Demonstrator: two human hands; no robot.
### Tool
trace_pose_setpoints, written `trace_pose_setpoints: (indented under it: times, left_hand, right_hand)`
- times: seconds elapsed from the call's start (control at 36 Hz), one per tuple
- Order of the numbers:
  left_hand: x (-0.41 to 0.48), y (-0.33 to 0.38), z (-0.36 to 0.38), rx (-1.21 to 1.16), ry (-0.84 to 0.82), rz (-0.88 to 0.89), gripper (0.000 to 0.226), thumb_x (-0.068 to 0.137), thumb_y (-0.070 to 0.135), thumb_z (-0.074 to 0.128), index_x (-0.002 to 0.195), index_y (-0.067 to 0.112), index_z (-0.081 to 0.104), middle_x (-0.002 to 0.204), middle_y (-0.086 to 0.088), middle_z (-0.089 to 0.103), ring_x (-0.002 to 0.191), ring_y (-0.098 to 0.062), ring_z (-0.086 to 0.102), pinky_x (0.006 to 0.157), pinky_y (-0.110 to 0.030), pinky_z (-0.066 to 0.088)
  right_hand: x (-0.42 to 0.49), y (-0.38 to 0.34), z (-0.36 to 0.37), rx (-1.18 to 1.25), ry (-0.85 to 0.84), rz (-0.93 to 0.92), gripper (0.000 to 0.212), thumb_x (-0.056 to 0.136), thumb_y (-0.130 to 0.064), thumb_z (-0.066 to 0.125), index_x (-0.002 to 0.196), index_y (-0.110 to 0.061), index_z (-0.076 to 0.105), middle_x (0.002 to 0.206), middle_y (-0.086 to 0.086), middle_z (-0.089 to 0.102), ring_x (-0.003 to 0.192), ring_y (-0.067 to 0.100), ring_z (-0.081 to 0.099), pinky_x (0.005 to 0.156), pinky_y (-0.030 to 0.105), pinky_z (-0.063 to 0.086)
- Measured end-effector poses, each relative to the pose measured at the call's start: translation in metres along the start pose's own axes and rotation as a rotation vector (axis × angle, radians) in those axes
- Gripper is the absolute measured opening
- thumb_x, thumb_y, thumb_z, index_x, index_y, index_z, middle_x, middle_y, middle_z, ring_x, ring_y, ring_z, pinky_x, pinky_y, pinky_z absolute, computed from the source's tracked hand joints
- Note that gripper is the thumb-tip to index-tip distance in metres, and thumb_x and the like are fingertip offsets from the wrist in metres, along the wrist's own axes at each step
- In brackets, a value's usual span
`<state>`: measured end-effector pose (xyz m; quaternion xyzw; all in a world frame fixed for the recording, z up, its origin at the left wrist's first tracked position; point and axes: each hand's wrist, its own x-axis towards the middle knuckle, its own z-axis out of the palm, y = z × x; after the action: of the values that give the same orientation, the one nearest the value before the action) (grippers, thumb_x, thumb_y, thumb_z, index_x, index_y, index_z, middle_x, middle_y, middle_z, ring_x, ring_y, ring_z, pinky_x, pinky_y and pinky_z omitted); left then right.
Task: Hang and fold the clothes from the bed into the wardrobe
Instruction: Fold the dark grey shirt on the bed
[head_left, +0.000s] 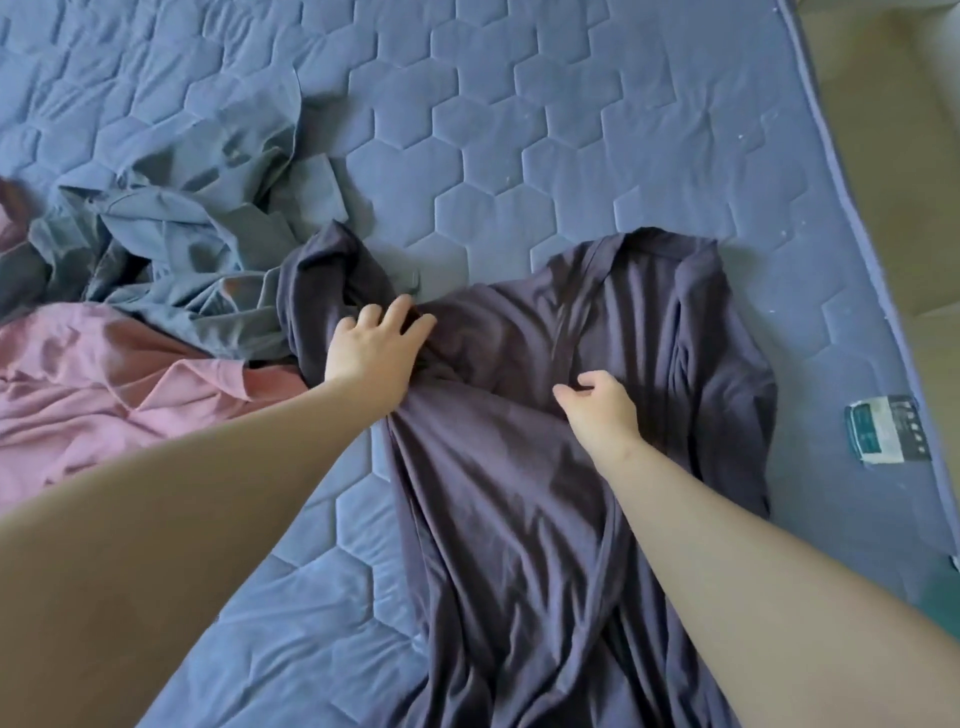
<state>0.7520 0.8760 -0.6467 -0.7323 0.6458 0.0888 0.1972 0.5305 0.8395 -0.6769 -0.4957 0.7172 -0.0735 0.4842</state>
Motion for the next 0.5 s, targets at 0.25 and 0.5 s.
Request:
trace_pose_setpoints:
  times: [0.25, 0.5]
  left_hand:
    - [0.035, -0.036, -0.026, -0.078, -0.009, -0.097, 0.032, 0.089, 0.001, 0.04, 0.119, 0.012, 0.048, 0.114, -0.016, 0.046, 0.094, -0.039, 0.057, 0.06, -0.036, 0.034]
    - [0.063, -0.108, -0.058, -0.344, 0.265, -0.373, 0.031, 0.079, -0.004, 0.045, 0.106, 0.005, 0.057, 0.108, -0.025, 0.05, 0.092, -0.047, 0.054, 0.07, -0.044, 0.041]
  right_hand:
    - [0.031, -0.033, 0.008, 0.118, -0.004, -0.166, 0.027, 0.089, -0.018, 0.059, 0.068, -0.018, 0.042, 0.064, -0.003, 0.046, 0.058, 0.013, 0.041, 0.053, 0.025, 0.032]
    - [0.064, -0.142, -0.02, 0.758, 0.1, -0.064, 0.017, 0.094, -0.021, 0.052, 0.079, -0.022, 0.045, 0.069, -0.002, 0.048, 0.042, 0.005, 0.048, 0.043, 0.016, 0.036]
